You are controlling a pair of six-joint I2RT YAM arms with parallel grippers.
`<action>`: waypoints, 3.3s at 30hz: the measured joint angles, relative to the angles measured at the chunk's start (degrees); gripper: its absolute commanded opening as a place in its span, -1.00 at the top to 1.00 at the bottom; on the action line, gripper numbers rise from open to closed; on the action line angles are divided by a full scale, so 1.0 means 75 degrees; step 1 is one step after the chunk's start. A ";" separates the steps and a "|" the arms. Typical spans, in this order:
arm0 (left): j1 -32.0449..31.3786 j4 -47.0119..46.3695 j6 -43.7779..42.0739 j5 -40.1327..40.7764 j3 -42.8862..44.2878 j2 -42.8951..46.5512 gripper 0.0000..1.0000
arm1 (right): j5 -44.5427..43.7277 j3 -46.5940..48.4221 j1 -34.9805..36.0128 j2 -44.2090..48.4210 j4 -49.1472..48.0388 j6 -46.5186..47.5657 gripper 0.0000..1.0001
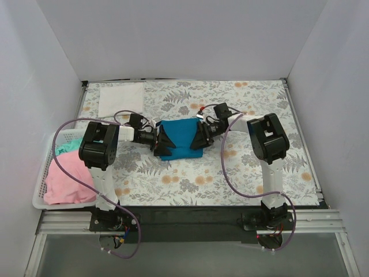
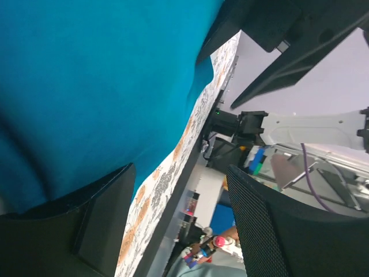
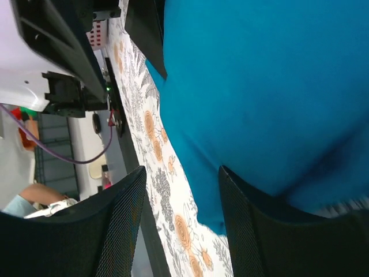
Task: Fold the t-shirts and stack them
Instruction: Fold the tshirt, then neatly place the folded tshirt to the corner
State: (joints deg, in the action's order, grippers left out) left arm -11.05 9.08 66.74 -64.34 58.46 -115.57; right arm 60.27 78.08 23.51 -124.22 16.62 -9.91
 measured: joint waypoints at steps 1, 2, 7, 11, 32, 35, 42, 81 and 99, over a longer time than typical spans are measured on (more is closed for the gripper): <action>0.0087 0.0026 0.0038 -0.0087 0.0000 -0.0041 -0.27 | 0.0090 -0.0114 -0.0134 0.0023 -0.0096 -0.0085 -0.22; 0.0146 0.0055 0.0035 -0.0117 -0.0003 -0.0058 -0.26 | 0.0149 -0.0227 -0.0274 0.0073 -0.0169 -0.0140 -0.21; 0.0332 0.0423 -0.0475 -0.0085 -0.0050 0.0149 -0.26 | -0.0041 -0.0507 -0.0813 0.0338 0.0099 0.0052 -0.17; 0.0425 0.0854 -0.1183 0.0501 -0.0184 0.1227 -0.34 | -0.0542 -0.0385 -0.0973 0.0737 0.0708 0.0571 -0.12; 0.2157 0.2649 -0.0329 0.4223 0.1218 0.2098 -0.41 | -0.6231 0.1612 0.3978 0.1192 0.0970 0.4127 0.20; 0.2157 0.2824 -0.0280 0.4456 0.1218 0.1935 -0.41 | -0.6618 0.1766 0.4261 0.0842 0.0962 0.4252 0.19; 0.2157 0.2900 -0.0154 0.4634 0.1195 0.1708 -0.42 | -0.7020 0.1955 0.4669 0.0251 0.0799 0.4441 0.17; 0.0463 -0.0825 0.3448 0.2605 -0.0612 0.1014 -0.66 | -0.6411 0.1513 0.3777 0.1416 0.0326 0.4511 0.97; 0.1224 0.0192 0.3436 0.2734 -0.0988 0.1480 -0.61 | -0.6222 0.1198 0.3774 0.1632 0.0297 0.4354 0.97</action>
State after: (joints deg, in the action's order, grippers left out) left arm -1.87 10.52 92.51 -43.83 51.05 -104.47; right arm 13.61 87.07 51.81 -111.98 18.85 22.74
